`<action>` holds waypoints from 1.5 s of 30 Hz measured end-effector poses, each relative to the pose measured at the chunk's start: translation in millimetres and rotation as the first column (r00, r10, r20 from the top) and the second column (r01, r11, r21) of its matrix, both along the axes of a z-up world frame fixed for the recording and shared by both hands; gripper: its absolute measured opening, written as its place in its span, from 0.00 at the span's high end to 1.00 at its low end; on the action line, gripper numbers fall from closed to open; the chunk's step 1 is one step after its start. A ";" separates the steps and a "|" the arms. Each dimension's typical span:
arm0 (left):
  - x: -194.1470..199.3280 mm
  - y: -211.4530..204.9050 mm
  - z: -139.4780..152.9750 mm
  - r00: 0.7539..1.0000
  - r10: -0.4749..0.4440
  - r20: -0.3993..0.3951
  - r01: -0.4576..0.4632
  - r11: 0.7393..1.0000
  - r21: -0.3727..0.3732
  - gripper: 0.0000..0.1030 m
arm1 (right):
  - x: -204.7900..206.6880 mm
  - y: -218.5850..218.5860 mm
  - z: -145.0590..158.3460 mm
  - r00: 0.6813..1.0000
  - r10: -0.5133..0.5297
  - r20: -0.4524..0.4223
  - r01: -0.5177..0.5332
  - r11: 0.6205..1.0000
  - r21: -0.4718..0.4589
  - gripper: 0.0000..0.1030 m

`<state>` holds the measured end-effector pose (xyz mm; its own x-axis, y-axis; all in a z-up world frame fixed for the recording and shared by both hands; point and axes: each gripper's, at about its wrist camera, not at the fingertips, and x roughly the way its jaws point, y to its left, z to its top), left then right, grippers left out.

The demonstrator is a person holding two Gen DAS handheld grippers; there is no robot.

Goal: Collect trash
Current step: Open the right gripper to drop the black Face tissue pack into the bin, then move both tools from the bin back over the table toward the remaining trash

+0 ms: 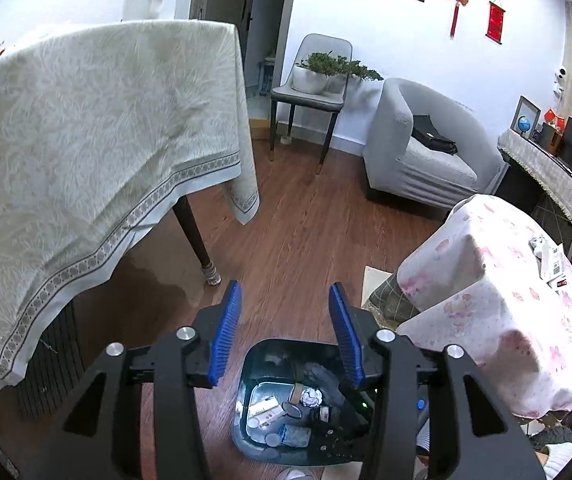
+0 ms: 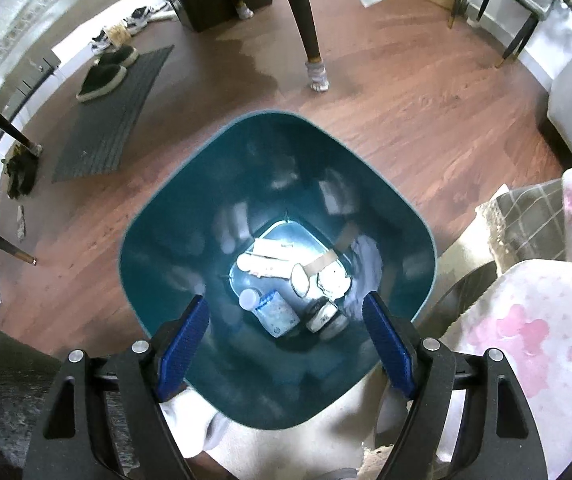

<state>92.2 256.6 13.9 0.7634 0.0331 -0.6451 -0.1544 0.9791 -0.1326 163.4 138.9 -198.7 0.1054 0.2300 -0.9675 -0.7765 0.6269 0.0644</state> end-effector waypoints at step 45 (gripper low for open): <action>49.7 -178.7 51.4 0.956 -0.261 0.134 0.251 0.964 0.082 0.33 | 31.6 -230.1 212.5 0.876 -0.346 0.335 0.233 0.913 0.334 0.36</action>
<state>141.9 77.9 65.2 0.8353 -0.1384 -0.5321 0.1185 0.9904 -0.0717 195.0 -91.2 13.8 0.5539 0.3810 -0.7403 -0.5615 0.8275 0.0058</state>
